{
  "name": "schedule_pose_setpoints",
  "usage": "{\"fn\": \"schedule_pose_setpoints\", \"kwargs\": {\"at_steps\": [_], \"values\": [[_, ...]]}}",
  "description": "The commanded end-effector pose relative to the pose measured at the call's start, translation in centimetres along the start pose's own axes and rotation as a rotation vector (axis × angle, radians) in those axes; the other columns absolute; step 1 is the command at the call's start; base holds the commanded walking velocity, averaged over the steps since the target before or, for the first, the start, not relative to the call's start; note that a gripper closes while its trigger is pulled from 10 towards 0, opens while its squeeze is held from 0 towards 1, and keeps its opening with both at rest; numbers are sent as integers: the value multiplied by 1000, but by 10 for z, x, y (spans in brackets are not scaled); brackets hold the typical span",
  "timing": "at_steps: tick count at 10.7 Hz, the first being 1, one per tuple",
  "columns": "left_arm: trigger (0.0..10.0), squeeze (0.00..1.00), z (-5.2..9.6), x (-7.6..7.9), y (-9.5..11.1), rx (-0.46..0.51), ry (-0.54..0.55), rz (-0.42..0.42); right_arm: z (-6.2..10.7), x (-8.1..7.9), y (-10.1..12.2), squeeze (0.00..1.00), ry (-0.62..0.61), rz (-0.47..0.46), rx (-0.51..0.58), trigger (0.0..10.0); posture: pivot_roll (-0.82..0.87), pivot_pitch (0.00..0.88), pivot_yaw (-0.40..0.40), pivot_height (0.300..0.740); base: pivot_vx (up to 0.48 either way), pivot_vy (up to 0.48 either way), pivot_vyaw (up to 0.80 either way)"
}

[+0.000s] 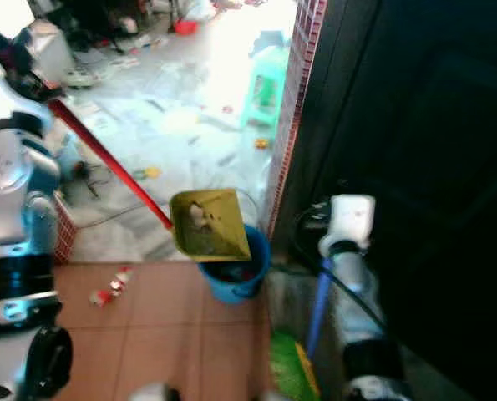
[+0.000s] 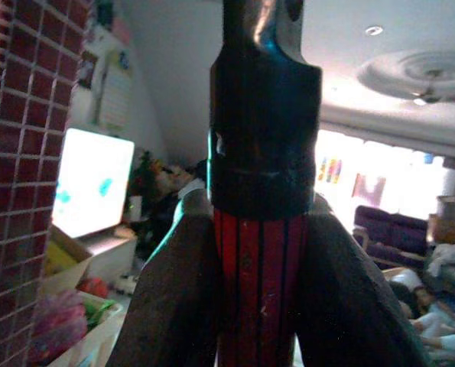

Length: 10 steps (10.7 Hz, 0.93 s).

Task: Sweep floor

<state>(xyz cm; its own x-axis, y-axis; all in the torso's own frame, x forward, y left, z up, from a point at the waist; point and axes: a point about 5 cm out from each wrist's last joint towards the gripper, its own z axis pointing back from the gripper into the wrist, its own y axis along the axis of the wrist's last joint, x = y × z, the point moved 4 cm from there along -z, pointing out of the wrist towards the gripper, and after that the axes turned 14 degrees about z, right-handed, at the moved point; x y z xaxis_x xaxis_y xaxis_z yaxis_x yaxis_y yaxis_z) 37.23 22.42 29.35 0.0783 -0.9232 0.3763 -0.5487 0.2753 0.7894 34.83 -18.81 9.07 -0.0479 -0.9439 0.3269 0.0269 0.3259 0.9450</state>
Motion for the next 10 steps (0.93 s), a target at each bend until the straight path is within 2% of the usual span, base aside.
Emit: {"fn": "schedule_pose_setpoints", "kwargs": {"at_steps": [1, 3, 6, 7, 8, 10], "values": [[10000, 0, -6, 9, 20, 88, -36, -16, -2, 10, 9, 0, -28, 16, 31, 10000, -49, 0, -18, 740, 285, 0, 0], [10000, 0, -6, 11, 22, 101, -49, -36, -1, 11, 8, 0, -32, 15, 28, 10000, -53, 0, -15, 740, 0, 0, 0], [10000, 0, 1, 27, 16, 107, -129, -88, -1, 13, 7, 0, -37, 18, 24, 10000, -55, 0, -15, 740, 0, 0, 0], [10000, 0, 6, 38, 13, 122, -200, -145, -1, 13, 7, 0, -37, 19, 25, 10000, -56, 0, -19, 740, 0, 0, 0], [10000, 0, 13, 56, 9, 132, -292, -165, -2, 13, 8, 0, -36, 21, 25, 10000, -57, 0, -22, 740, 0, 0, 0], [10000, 0, 34, 86, -9, 99, -404, -117, -3, 13, 9, 0, -34, 24, 27, 10000, -57, 0, -26, 740, 0, 0, 0]]}}
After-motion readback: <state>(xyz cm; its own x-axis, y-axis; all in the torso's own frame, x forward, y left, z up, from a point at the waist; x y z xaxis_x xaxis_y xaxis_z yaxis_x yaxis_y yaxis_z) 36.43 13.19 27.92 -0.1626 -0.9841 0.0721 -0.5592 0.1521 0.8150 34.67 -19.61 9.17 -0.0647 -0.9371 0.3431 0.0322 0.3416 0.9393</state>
